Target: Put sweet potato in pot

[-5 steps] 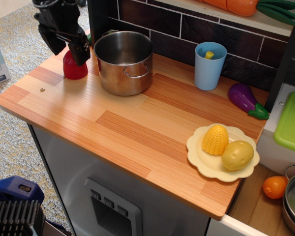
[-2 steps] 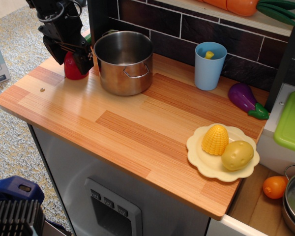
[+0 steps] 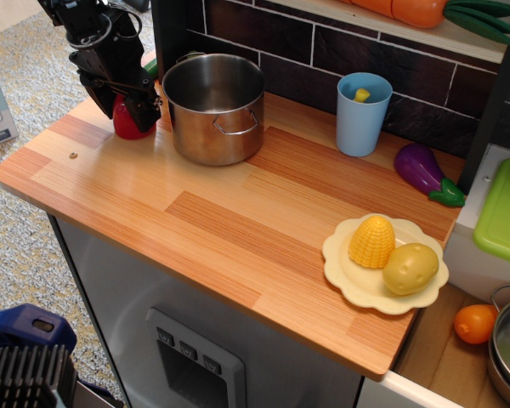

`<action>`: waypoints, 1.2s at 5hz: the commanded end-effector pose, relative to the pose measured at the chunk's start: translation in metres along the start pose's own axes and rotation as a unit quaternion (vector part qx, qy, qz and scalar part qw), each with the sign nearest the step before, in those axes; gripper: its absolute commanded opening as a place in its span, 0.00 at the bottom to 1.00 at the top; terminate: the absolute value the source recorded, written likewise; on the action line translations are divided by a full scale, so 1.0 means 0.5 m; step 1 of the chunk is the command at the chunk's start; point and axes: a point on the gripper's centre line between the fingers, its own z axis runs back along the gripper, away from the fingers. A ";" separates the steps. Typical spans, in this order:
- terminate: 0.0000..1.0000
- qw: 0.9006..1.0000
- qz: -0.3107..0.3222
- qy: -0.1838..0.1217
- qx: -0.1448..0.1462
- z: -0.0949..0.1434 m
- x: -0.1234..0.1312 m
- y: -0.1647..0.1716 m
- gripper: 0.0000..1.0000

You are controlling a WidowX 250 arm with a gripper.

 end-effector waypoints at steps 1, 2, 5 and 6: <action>0.00 0.999 -0.021 0.000 0.050 0.096 0.029 -0.001 0.00; 0.00 0.994 -0.039 0.027 0.099 0.179 0.061 -0.011 0.00; 0.00 0.996 -0.063 -0.022 0.061 0.268 0.183 -0.204 0.00; 0.00 0.996 -0.065 -0.028 0.056 0.267 0.179 -0.221 1.00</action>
